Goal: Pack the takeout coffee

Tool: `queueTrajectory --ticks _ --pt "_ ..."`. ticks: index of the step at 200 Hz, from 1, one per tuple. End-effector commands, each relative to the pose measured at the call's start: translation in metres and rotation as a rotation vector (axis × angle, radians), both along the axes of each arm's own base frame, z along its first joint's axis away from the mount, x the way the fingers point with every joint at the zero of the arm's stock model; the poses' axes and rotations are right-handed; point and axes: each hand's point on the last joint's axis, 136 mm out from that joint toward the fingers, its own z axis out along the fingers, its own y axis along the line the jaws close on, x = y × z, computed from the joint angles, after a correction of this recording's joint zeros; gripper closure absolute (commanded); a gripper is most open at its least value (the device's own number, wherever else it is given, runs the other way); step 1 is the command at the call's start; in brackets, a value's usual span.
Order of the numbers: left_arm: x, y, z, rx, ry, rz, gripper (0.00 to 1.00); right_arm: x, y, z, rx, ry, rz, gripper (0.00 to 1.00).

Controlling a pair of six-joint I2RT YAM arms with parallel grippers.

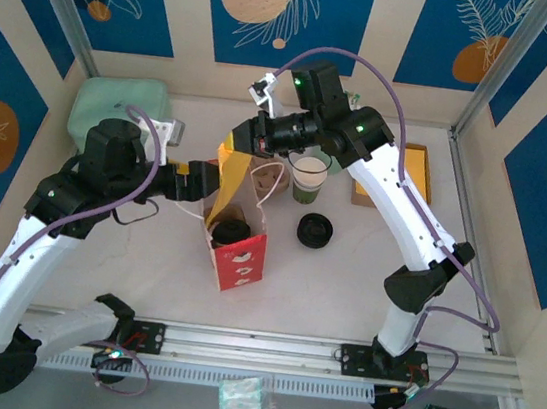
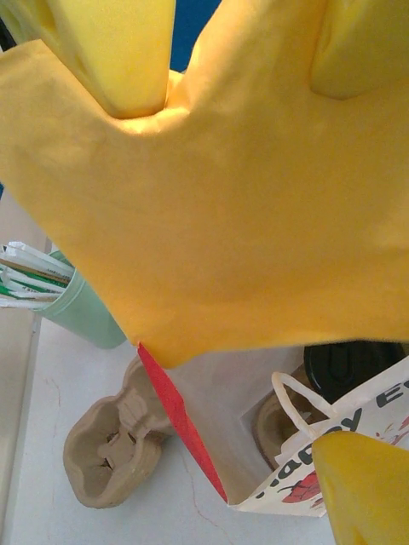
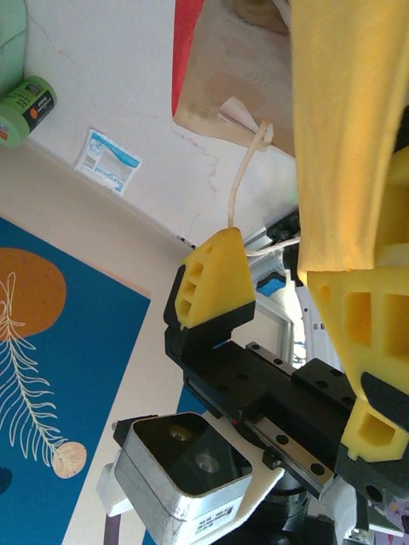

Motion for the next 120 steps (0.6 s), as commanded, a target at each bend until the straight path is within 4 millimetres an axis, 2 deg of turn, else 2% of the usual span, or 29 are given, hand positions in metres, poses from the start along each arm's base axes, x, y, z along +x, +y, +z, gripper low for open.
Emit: queueTrajectory --ticks 1,69,87,120 --pt "-0.001 0.002 0.010 -0.008 -0.033 0.004 0.01 -0.005 -0.002 -0.003 -0.014 -0.009 0.008 1.00" --pt "-0.001 0.013 0.014 0.018 -0.054 0.049 0.01 -0.021 0.002 -0.029 -0.054 0.021 0.053 1.00" --pt "-0.001 0.022 0.016 0.031 -0.066 0.095 0.01 -0.026 0.003 -0.030 -0.056 0.023 0.070 0.92" --pt "0.001 0.040 0.021 0.047 -0.091 0.195 0.01 -0.034 0.003 -0.022 -0.050 0.002 0.082 0.67"
